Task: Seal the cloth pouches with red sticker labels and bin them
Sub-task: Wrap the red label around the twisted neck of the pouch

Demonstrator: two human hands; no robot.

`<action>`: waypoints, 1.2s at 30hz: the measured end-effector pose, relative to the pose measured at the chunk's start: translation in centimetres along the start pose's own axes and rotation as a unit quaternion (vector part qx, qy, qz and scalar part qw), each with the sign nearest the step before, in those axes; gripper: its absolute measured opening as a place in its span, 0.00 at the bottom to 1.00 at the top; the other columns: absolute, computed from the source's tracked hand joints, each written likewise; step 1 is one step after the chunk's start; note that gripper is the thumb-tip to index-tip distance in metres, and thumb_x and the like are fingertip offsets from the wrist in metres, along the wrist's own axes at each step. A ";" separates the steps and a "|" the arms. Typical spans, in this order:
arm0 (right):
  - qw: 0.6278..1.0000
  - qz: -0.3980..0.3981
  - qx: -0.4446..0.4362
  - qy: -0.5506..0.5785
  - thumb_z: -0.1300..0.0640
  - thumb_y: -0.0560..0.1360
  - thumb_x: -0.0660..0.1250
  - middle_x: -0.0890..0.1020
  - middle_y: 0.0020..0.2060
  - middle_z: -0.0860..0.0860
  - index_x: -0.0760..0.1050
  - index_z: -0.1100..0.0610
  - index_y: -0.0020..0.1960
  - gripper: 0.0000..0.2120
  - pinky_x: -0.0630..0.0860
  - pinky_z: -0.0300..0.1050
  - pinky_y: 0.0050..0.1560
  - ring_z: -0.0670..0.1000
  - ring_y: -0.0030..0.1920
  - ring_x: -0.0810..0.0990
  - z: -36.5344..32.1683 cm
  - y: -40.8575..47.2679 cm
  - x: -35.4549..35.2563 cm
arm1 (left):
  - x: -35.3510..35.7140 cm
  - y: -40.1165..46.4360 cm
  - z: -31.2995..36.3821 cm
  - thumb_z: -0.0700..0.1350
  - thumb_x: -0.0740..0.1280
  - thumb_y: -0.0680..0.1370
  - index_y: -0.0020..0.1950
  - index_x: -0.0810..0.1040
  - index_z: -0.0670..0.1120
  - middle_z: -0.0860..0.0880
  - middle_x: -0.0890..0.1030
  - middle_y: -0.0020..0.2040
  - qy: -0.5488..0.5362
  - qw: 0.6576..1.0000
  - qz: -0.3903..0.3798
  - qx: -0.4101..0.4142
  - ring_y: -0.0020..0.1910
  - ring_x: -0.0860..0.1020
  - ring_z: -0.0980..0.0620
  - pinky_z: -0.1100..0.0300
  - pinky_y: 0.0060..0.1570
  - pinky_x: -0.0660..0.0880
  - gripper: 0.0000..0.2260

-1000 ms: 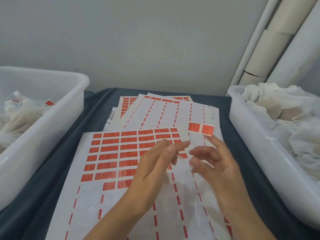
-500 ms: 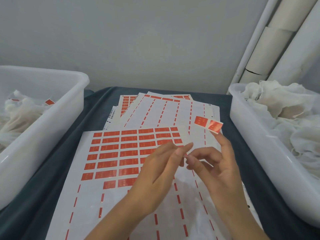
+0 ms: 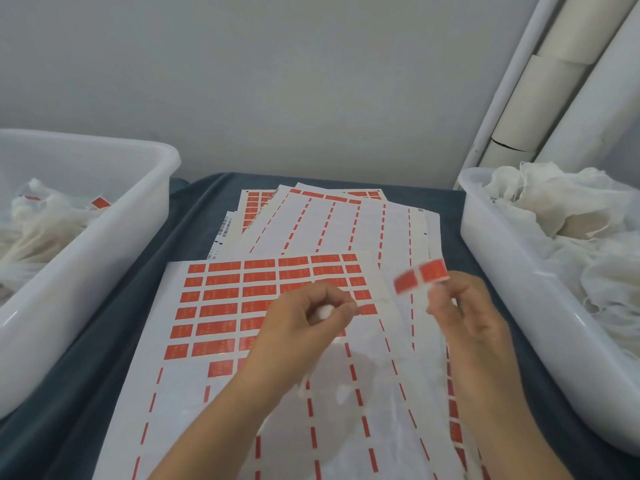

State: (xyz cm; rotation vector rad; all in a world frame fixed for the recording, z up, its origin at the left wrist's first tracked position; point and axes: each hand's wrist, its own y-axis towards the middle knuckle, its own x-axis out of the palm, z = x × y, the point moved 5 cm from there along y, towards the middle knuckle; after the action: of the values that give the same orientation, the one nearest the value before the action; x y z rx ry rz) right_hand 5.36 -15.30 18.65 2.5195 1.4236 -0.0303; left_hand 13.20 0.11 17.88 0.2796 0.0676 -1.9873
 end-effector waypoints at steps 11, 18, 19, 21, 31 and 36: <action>0.982 -0.149 -0.031 -0.115 0.43 0.66 0.63 0.79 0.45 0.30 0.74 0.43 0.44 0.09 0.72 0.23 0.47 0.36 0.50 0.78 0.4 -0.2 1.8 | 0.7 -0.4 0.3 0.47 0.68 0.74 0.34 0.77 0.57 0.68 0.77 0.32 0.065 0.995 -0.068 0.028 0.39 0.74 0.71 0.81 0.32 0.67 0.09; 0.973 -0.144 -0.074 -0.166 0.40 0.66 0.61 0.78 0.42 0.26 0.72 0.41 0.42 0.08 0.71 0.21 0.47 0.34 0.47 0.78 0.5 -0.2 1.9 | 0.8 -0.3 0.2 0.48 0.69 0.73 0.34 0.77 0.57 0.68 0.77 0.31 0.062 0.995 -0.071 0.019 0.39 0.74 0.71 0.81 0.32 0.67 0.08; 0.972 -0.143 -0.077 -0.168 0.40 0.66 0.61 0.77 0.42 0.26 0.72 0.41 0.42 0.08 0.70 0.21 0.47 0.34 0.48 0.77 0.5 -0.2 1.9 | 0.8 -0.3 0.3 0.48 0.69 0.73 0.34 0.77 0.57 0.68 0.77 0.31 0.063 0.995 -0.071 0.018 0.39 0.74 0.71 0.81 0.32 0.67 0.08; 0.971 -0.141 -0.082 -0.172 0.40 0.66 0.61 0.77 0.43 0.26 0.72 0.41 0.42 0.09 0.70 0.21 0.47 0.33 0.48 0.77 0.5 -0.2 1.9 | 0.8 -0.4 0.3 0.48 0.68 0.73 0.35 0.77 0.58 0.68 0.77 0.31 0.065 0.995 -0.070 0.016 0.39 0.74 0.70 0.81 0.32 0.67 0.08; 0.967 -0.127 -0.105 -0.194 0.38 0.65 0.60 0.76 0.42 0.24 0.71 0.40 0.42 0.09 0.71 0.21 0.48 0.32 0.48 0.77 0.7 -0.1 2.0 | 0.9 -0.5 0.4 0.50 0.67 0.74 0.33 0.77 0.57 0.65 0.77 0.31 0.059 0.996 -0.064 0.005 0.38 0.74 0.69 0.81 0.33 0.67 0.09; 0.971 -0.122 -0.117 -0.169 0.42 0.66 0.63 0.79 0.39 0.30 0.73 0.40 0.41 0.06 0.72 0.23 0.46 0.34 0.48 0.78 0.1 -0.3 1.8 | 0.9 -0.7 0.7 0.47 0.69 0.73 0.34 0.77 0.57 0.64 0.78 0.34 0.060 0.996 -0.055 0.029 0.38 0.75 0.67 0.79 0.34 0.69 0.09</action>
State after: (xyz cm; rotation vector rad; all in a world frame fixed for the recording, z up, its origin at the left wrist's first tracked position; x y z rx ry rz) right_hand 6.08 -13.68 18.24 2.0246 1.4837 -0.3029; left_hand 12.08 -0.54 18.27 0.4406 0.1030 -2.0823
